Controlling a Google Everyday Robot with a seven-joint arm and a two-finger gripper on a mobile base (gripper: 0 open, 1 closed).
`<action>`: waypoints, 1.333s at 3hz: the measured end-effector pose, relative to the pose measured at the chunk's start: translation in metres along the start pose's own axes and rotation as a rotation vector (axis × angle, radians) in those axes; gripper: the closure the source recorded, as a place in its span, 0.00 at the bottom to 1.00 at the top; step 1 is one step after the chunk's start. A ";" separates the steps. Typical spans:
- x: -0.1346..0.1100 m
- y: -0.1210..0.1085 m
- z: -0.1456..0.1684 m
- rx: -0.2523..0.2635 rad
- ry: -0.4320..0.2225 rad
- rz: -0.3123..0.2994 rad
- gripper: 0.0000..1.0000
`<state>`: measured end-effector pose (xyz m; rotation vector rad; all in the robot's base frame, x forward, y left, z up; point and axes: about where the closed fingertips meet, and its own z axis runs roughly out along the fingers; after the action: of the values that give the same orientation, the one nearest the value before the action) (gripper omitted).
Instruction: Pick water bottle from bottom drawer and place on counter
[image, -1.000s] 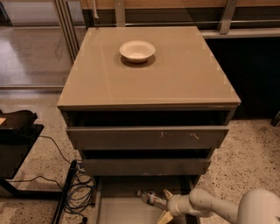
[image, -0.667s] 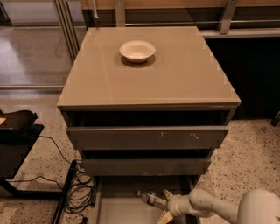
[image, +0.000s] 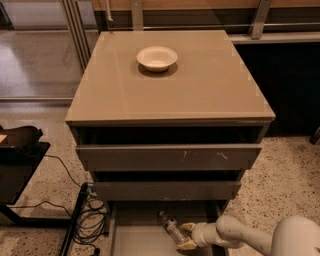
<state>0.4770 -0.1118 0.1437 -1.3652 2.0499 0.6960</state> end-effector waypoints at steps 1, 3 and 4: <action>0.000 0.000 0.000 0.000 0.000 0.000 0.64; 0.000 0.000 0.000 0.000 0.000 0.000 1.00; 0.000 0.001 0.001 -0.005 0.001 0.000 1.00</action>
Offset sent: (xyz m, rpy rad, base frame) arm 0.0000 0.0000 0.0000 0.0000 0.0000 0.0000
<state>0.4759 -0.1108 0.1431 -1.3686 2.0500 0.7015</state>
